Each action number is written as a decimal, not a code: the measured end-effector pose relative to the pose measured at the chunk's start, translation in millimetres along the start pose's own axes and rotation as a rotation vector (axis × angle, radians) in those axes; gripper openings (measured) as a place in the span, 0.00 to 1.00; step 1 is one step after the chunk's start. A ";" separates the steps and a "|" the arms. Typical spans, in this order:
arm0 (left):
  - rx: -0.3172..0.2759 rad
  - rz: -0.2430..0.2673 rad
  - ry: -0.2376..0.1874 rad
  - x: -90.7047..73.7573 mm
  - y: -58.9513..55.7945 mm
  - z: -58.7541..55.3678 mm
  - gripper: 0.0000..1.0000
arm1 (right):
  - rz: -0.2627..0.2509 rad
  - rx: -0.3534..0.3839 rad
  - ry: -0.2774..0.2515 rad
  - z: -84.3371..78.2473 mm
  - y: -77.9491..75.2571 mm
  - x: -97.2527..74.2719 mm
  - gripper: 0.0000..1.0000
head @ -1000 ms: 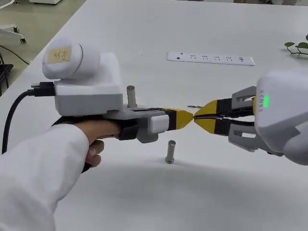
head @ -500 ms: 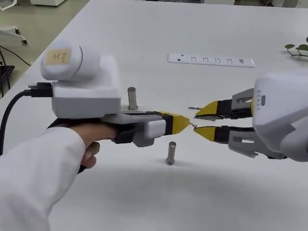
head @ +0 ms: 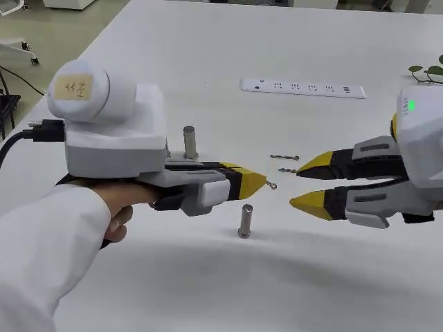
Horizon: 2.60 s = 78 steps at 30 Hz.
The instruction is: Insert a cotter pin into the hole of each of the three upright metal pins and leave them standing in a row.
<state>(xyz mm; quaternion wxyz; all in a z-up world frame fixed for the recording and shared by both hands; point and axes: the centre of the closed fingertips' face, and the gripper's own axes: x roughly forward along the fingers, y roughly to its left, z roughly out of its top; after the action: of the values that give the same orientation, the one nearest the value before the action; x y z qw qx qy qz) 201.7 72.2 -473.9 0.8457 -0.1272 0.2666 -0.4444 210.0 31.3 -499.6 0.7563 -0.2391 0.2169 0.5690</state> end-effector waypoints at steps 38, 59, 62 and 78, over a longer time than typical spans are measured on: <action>0.283 -0.133 0.057 -9.7 -27.5 -10.7 0.00 | 0.259 0.149 -0.133 29.6 51.9 6.8 0.00; 0.415 -0.161 0.085 -14.2 -23.0 -21.1 0.00 | 0.248 0.114 -0.114 22.6 48.5 7.1 0.00; 0.423 -0.161 0.095 -13.7 -22.0 -22.9 0.00 | 0.253 0.123 -0.128 23.6 49.2 7.4 0.00; 0.435 -0.191 0.135 -12.2 -23.4 -29.4 0.00 | 0.287 0.085 -0.112 25.4 56.9 6.2 0.00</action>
<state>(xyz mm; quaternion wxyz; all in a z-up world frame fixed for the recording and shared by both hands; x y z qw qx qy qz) 163.5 69.4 -483.5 0.7878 0.0632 0.2072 -0.5766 158.1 65.0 -489.7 0.6876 -0.1414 0.2301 0.6740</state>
